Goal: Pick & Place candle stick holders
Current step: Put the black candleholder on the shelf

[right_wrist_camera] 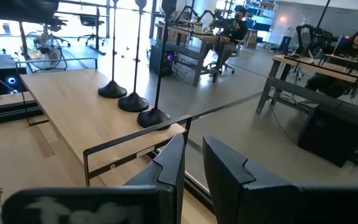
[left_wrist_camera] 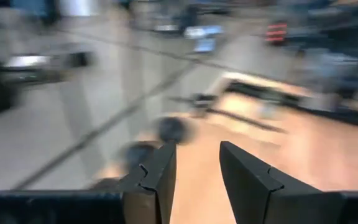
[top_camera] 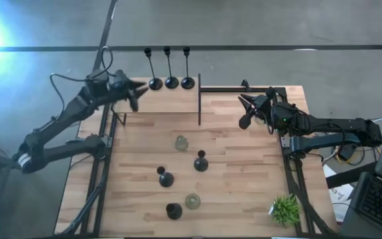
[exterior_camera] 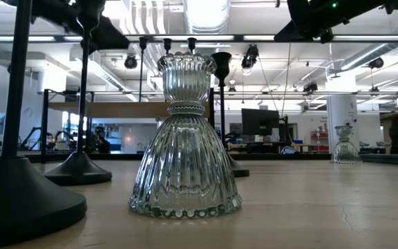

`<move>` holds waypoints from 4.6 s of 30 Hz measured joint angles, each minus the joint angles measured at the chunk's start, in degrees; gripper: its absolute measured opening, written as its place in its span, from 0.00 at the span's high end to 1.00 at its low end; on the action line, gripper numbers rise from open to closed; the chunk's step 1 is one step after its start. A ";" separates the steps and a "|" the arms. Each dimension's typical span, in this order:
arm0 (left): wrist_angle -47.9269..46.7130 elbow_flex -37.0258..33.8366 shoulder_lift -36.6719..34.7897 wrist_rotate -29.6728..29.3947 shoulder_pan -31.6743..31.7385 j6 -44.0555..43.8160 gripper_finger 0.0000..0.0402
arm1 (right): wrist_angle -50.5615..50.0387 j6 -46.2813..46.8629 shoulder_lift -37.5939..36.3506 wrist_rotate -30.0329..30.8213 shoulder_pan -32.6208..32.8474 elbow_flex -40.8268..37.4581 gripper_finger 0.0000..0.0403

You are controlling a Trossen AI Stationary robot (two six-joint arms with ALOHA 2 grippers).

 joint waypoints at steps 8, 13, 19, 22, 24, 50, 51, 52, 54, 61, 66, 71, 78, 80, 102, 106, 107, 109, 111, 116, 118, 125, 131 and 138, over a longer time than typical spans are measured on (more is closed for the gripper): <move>-12.96 -1.21 -8.44 19.70 -6.97 -1.06 0.69 | 0.00 0.00 0.00 0.00 0.00 -0.02 0.87; -16.10 -3.90 -13.55 15.92 -17.59 -6.71 0.69 | 0.00 0.00 0.00 -0.02 0.01 -0.02 0.87; -13.39 -9.79 -18.46 5.48 -37.58 -16.05 0.69 | 0.00 0.00 0.00 0.00 0.04 0.00 0.87; -8.79 -13.04 -18.77 -2.81 -50.76 -19.71 0.69 | 0.00 0.00 0.00 0.00 0.02 0.00 0.87; -4.33 -15.31 -18.50 -10.01 -60.66 -21.47 0.69 | 0.00 0.00 0.00 -0.02 0.02 -0.02 0.87; 33.42 -23.59 12.01 -66.68 -115.31 -24.14 0.69 | 0.00 0.00 0.00 -0.02 0.00 0.00 0.87; 33.49 -23.27 12.62 -66.14 -114.38 -24.12 0.69 | 0.00 0.00 0.00 -0.01 0.00 -0.01 0.87; 33.47 -23.00 13.10 -64.76 -113.22 -24.11 0.69 | 0.00 0.00 0.00 -0.01 0.00 -0.02 0.87; 33.62 -22.44 13.93 -59.77 -110.12 -23.92 0.69 | 0.00 0.00 0.00 -0.01 0.00 -0.02 0.87; 39.00 -21.44 17.66 -42.69 -98.32 -21.12 0.69 | 0.00 0.00 0.00 -0.02 0.00 -0.02 0.87; 44.76 -21.41 21.29 -38.01 -93.60 -18.72 0.69 | 0.00 0.00 0.00 -0.01 0.00 -0.02 0.87; 46.21 -20.38 25.36 -36.72 -90.98 -18.65 0.69 | 0.00 -0.02 0.00 -0.02 0.01 -0.02 0.87; 46.20 -16.94 30.45 -35.28 -88.63 -17.35 0.69 | 0.00 0.00 0.00 0.00 0.02 0.00 0.87; 46.15 -16.35 31.35 -35.38 -88.64 -17.40 0.69 | 0.00 0.00 0.00 -0.02 0.02 -0.02 0.87; 43.07 -6.07 43.81 -48.86 -96.26 -25.77 0.80 | 0.00 -0.01 0.00 -0.02 0.00 -0.02 0.87; 41.34 -5.08 46.29 -52.66 -96.22 -28.04 0.80 | 0.00 0.00 0.00 -0.01 0.00 -0.01 0.87; 41.22 -4.93 46.53 -53.29 -96.24 -28.50 0.80 | 0.00 0.00 0.00 0.00 0.00 -0.02 0.87; 41.28 -4.80 46.60 -54.12 -96.24 -29.40 0.80 | 0.00 0.00 0.00 -0.01 0.00 0.00 0.87; 41.28 -4.80 46.22 -54.24 -96.24 -29.80 0.80 | 0.00 0.00 0.00 -0.02 0.00 0.00 0.87; 41.56 -4.75 46.02 -55.63 -96.19 -29.34 0.80 | 0.00 0.00 0.00 0.00 0.00 -0.01 0.87; 41.49 -4.77 46.16 -55.72 -96.00 -29.32 0.80 | 0.00 0.00 0.00 0.00 0.00 -0.02 0.87; 41.50 -4.73 46.16 -55.73 -95.52 -27.17 0.78 | 0.00 0.00 0.00 -0.01 0.00 -0.02 0.87; 42.05 -4.71 46.16 -55.04 -94.92 -27.65 0.71 | 0.00 0.00 0.00 0.00 0.00 0.00 0.87; 42.55 -4.25 46.16 -53.30 -93.76 -27.78 0.68 | 0.00 0.00 0.00 -0.01 0.00 -0.02 0.87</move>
